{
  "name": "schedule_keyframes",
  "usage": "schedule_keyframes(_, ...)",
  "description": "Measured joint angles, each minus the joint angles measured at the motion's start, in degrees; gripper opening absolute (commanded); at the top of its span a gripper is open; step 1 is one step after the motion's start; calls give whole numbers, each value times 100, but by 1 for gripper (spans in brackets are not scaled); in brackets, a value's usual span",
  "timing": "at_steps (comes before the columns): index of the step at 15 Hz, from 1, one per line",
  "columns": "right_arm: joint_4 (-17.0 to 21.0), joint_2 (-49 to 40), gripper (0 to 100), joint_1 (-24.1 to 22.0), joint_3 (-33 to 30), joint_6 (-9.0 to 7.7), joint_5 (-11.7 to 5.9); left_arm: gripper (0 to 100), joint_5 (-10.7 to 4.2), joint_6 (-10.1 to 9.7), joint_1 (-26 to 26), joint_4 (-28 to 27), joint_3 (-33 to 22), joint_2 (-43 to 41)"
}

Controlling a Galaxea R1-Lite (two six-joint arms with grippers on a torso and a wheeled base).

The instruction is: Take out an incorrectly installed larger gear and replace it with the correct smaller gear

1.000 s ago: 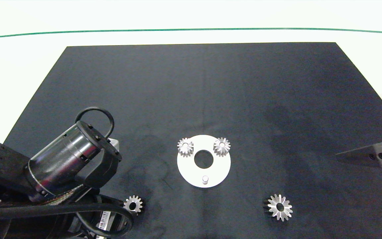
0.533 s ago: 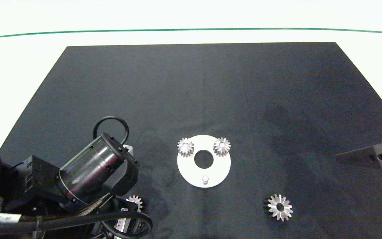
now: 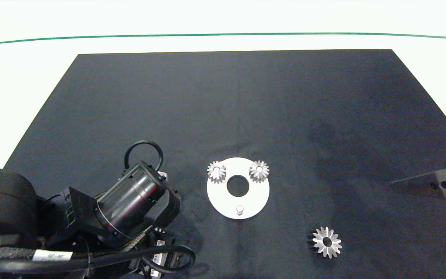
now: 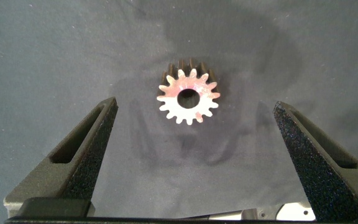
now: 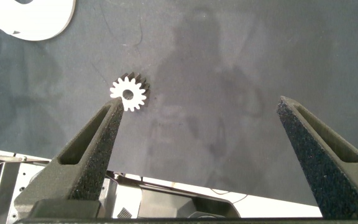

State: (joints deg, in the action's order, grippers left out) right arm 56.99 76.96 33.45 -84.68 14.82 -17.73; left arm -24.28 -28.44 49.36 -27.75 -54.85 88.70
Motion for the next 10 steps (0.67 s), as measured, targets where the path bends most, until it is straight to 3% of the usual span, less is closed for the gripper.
schedule_keyframes(4,0,0,100,1,4,2,0,100,-7,-9,-7,217,74,143)
schedule_keyframes(10,-13,-6,100,1,41,-5,0,88,-10,-9,-30,328,133,247)
